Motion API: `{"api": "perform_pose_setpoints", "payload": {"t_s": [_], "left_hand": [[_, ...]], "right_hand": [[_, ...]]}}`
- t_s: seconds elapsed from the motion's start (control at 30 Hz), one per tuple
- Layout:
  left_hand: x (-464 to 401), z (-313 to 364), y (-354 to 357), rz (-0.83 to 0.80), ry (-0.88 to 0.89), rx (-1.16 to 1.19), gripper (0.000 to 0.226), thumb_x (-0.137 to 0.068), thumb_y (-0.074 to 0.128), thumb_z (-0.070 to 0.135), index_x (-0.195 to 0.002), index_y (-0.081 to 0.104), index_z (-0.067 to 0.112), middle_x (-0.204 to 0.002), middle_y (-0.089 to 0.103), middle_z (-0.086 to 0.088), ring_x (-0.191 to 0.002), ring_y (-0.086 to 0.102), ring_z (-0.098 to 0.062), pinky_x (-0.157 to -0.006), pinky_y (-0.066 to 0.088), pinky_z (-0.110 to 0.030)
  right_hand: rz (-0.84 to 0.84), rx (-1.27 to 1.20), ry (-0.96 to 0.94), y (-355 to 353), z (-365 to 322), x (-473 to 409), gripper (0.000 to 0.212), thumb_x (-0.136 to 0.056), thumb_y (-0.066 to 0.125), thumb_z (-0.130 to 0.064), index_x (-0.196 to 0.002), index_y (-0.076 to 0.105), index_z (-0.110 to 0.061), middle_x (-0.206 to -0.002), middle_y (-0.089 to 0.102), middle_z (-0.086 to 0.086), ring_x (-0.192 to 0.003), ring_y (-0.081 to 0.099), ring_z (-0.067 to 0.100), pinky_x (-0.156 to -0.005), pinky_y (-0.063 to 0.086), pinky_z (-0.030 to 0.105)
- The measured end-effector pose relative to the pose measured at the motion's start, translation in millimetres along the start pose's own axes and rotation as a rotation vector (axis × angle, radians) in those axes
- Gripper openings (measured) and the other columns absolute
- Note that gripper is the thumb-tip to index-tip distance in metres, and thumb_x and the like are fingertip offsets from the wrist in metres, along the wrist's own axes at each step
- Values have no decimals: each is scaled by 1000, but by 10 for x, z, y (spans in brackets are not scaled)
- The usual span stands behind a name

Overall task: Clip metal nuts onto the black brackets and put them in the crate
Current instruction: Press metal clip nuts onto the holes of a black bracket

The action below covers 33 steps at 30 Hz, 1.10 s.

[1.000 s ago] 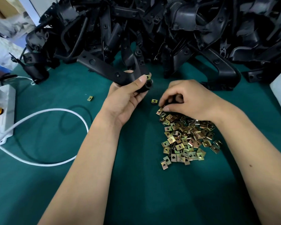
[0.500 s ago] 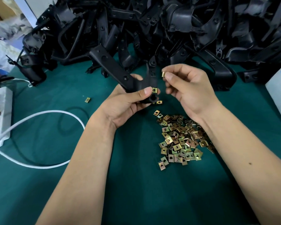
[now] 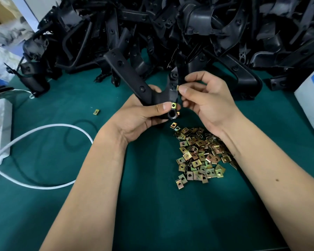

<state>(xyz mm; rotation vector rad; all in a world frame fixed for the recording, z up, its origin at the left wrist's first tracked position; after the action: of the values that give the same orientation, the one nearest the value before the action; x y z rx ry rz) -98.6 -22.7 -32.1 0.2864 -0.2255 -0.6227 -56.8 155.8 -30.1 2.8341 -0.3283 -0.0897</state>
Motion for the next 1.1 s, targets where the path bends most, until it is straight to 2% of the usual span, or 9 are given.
{"api": "perform_pose_setpoints", "payload": {"t_s": [0.1,0.2,0.4,0.57,0.73,0.83,0.9,1.0,1.1], "left_hand": [[25,29,7,-48,-54,-33,38,-63,87,19,-95,66,23,-97,77,-11,-83,77,-26,-61,58,-23],[28,28,31,-98,-88,-140,16,-74,83,20,-89,80,25,-99,79,-10,-87,77,-22,-65,58,-20],[26,9,28,-108,-130,-184,22,-78,79,19,-100,80,19,-103,79,-13,-87,77,-21,-66,58,-20],[-13,0,78,-2,-90,-105,21,-75,79,15,-96,82,18,-98,79,-9,-85,76,-19,-71,60,-23],[-2,-43,171,100,31,-207,20,-82,80,5,-88,69,20,-92,76,1,-89,74,-12,-75,59,-25],[15,-48,251,145,68,-267,31,-85,77,-4,-92,53,14,-84,67,2,-83,72,-10,-69,57,-22],[28,-30,308,154,98,-272,34,-85,76,-7,-89,51,16,-78,65,5,-81,71,-10,-69,57,-22],[54,15,512,126,164,-307,35,-85,73,-10,-84,55,19,-74,64,6,-81,68,-13,-69,57,-25],[108,106,840,58,234,-353,44,-88,72,-9,-74,72,33,-76,72,14,-82,71,-6,-70,55,-19]], "right_hand": [[-61,-49,47,-30,-42,7,31,-90,67,10,-114,54,-4,-74,67,2,-65,60,13,-58,50,23],[-97,-40,66,-34,-71,23,31,-89,66,11,-113,55,-6,-72,60,2,-61,58,12,-55,48,22],[-155,-40,87,-19,-79,37,31,-87,67,9,-110,56,-9,-77,55,5,-61,56,11,-51,43,19],[31,85,57,2,-23,21,22,-90,74,0,-106,61,-7,-74,62,4,-64,59,14,-56,45,26],[235,352,-176,99,-28,36,38,-77,88,-28,-102,63,-17,-75,71,1,-65,64,8,-63,53,26],[281,355,-184,107,-46,61,37,-75,88,-25,-99,59,-20,-81,71,4,-69,65,7,-69,54,24],[289,347,-193,95,-88,80,36,-77,86,-20,-95,55,-21,-77,64,0,-64,59,3,-66,50,20],[331,372,-235,9,-236,184,37,-78,86,-19,-94,53,-21,-72,58,-5,-60,53,1,-64,48,19],[388,409,-281,-145,-475,382,36,-79,87,-23,-96,55,-20,-72,59,-6,-61,55,1,-65,49,21]]}}
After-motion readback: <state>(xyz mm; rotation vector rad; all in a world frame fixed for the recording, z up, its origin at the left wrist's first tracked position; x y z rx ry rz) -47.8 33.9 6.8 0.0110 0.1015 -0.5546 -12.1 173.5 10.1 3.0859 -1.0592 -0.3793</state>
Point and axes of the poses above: each hand's wrist, its own x-axis away from the middle knuckle, its own y-axis out of the palm, z = x × y, the point moved 2 cm from there along -x, towards the middle knuckle
